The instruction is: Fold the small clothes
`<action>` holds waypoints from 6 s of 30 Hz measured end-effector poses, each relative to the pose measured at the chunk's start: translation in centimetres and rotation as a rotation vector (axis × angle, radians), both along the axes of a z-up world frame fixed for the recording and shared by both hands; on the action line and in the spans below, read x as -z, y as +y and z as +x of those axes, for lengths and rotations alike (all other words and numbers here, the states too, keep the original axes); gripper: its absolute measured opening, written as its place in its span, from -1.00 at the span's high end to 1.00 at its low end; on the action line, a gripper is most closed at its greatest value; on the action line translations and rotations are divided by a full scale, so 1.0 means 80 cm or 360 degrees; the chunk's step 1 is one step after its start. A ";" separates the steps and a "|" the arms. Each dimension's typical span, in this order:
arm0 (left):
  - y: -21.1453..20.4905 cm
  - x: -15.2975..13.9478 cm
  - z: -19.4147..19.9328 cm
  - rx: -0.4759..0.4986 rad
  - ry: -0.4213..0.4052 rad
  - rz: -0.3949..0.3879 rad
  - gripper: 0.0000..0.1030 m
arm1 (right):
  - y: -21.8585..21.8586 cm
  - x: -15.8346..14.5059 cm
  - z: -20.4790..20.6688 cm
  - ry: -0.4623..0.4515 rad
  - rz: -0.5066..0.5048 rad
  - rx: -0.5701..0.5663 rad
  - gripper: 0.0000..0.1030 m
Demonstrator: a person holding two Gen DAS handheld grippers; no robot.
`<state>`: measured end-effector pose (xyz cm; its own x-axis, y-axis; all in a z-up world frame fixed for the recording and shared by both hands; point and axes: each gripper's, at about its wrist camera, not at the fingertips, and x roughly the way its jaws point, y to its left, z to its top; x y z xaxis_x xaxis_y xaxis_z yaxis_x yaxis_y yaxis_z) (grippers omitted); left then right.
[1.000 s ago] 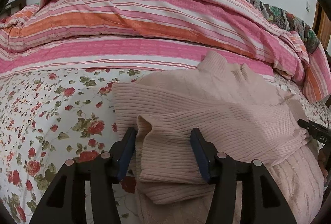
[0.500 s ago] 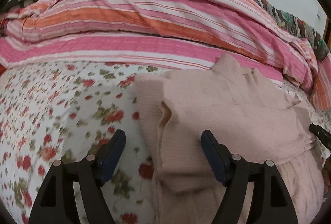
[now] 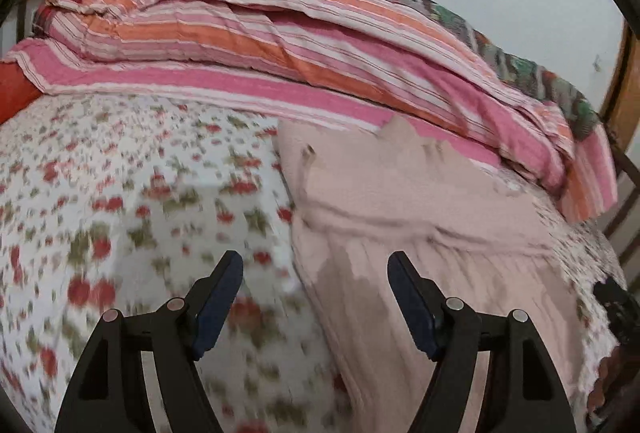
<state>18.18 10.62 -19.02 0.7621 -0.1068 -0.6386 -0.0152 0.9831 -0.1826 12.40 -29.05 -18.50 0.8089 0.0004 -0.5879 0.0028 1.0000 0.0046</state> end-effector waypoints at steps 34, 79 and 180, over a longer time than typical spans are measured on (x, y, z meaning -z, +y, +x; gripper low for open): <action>0.024 0.046 -0.180 0.0014 -0.0091 -0.0437 0.88 | -0.017 0.063 -0.140 0.0148 0.0508 -0.0157 0.88; 0.000 0.073 -0.219 0.0343 0.0139 -0.0729 0.87 | 0.001 0.084 -0.166 0.0335 0.0605 -0.0420 0.89; 0.028 -0.013 0.184 -0.0078 0.0069 -0.0625 -0.16 | -0.020 0.008 0.220 0.0253 0.0734 -0.0042 0.14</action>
